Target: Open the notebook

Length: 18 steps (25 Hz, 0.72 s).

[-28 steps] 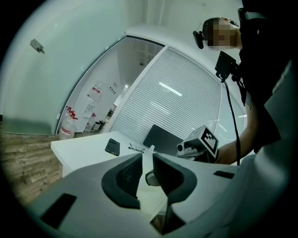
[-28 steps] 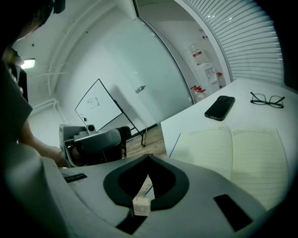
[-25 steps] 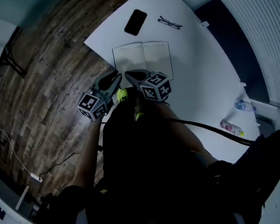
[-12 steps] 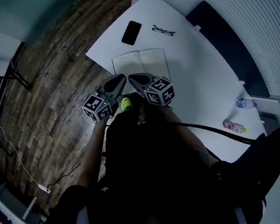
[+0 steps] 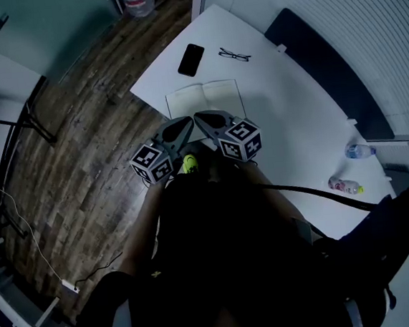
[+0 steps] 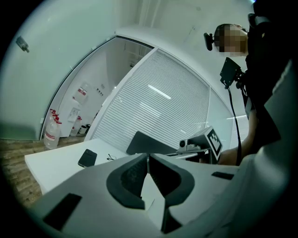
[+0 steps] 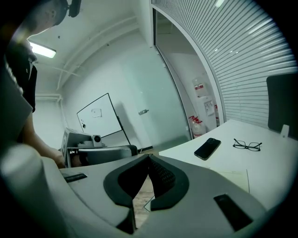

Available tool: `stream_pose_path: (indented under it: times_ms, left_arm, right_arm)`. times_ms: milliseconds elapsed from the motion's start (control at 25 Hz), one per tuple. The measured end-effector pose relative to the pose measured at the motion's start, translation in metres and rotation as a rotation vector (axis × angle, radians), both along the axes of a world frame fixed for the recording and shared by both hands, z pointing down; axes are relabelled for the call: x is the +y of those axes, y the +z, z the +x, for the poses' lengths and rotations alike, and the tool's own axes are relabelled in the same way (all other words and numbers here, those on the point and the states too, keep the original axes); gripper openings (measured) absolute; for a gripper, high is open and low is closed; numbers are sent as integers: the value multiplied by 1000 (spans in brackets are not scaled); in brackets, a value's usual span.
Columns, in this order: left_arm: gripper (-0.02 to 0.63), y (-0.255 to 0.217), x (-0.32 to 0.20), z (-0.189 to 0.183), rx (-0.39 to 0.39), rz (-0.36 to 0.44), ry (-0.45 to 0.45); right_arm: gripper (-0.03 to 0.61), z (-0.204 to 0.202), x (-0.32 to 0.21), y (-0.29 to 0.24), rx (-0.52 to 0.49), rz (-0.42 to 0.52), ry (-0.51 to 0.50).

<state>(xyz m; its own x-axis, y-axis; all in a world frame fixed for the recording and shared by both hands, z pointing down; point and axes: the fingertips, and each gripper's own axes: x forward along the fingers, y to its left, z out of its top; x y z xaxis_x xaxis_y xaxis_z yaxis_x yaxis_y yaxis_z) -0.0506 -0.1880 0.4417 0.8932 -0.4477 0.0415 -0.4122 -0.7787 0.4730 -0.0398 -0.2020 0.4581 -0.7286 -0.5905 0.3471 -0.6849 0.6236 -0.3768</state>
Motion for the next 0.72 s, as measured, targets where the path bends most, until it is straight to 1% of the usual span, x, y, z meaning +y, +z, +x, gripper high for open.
stream_pose_path:
  times_ms: [80, 280, 720]
  left_arm:
    - [10, -6, 4, 3, 3, 11, -1]
    - [9, -19, 14, 12, 3, 34, 3]
    - [9, -37, 61, 31, -5, 74, -23]
  right_arm:
    - [18, 2, 5, -6, 4, 23, 1]
    - [18, 8, 14, -22, 7, 70, -6]
    - [18, 26, 60, -41, -13, 126, -18]
